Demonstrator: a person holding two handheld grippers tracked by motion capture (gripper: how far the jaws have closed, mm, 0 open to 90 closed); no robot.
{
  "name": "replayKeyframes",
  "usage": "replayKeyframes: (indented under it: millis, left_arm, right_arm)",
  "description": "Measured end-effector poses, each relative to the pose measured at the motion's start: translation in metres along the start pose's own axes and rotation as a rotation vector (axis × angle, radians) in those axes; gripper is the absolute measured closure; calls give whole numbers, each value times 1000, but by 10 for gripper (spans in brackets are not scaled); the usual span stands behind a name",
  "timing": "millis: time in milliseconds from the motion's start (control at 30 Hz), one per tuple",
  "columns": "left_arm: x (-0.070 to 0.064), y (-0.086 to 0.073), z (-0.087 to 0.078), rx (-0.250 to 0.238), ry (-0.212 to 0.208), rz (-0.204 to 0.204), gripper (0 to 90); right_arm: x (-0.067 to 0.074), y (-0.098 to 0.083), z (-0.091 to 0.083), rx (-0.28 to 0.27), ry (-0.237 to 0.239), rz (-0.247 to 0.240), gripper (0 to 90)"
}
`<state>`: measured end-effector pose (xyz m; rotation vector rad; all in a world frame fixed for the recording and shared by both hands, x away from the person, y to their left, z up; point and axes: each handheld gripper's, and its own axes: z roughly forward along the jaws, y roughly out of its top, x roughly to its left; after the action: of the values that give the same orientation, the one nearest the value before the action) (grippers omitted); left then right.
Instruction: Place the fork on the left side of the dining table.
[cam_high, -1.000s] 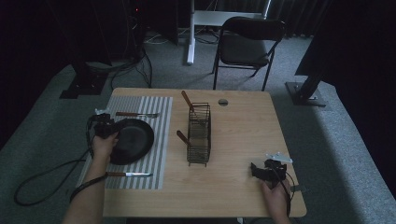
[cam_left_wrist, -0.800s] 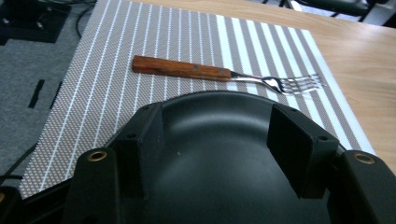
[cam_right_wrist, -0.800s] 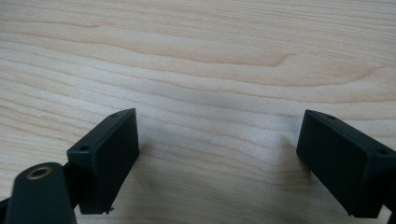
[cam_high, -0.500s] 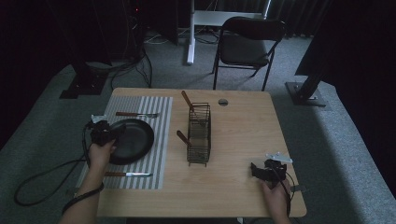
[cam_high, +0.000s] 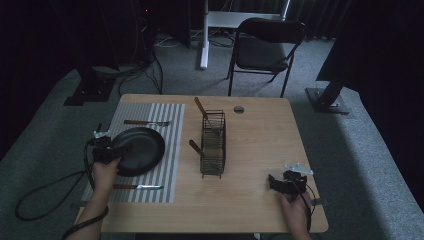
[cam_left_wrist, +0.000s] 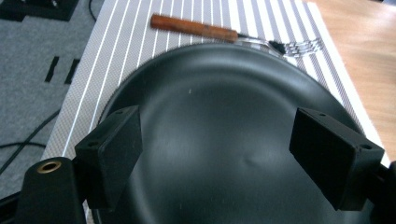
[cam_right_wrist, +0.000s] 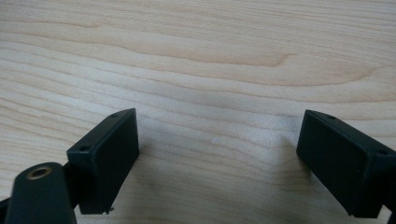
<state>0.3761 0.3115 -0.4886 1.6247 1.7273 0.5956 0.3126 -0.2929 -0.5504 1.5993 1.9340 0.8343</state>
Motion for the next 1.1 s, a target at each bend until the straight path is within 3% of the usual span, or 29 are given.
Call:
replayKeyframes:
  millis: [333,400,600,800,1100]
  left_arm:
    - [-5,-23,-20,-23,16,79,174]
    - [-4,-27,-24,-18,-13,67,174]
    - [-4,-41,-36,-30,-31,62,174]
    - [-13,-57,-46,-29,11,128,175]
    - [-8,-73,-60,-62,-17,89,175]
  right_arm:
    - [0,0,0,0,0,0,125]
    - [0,0,0,0,0,-1,125]
    - [0,0,0,0,0,0,125]
    - [0,0,0,0,0,-1,125]
    - [0,0,0,1,0,2,125]
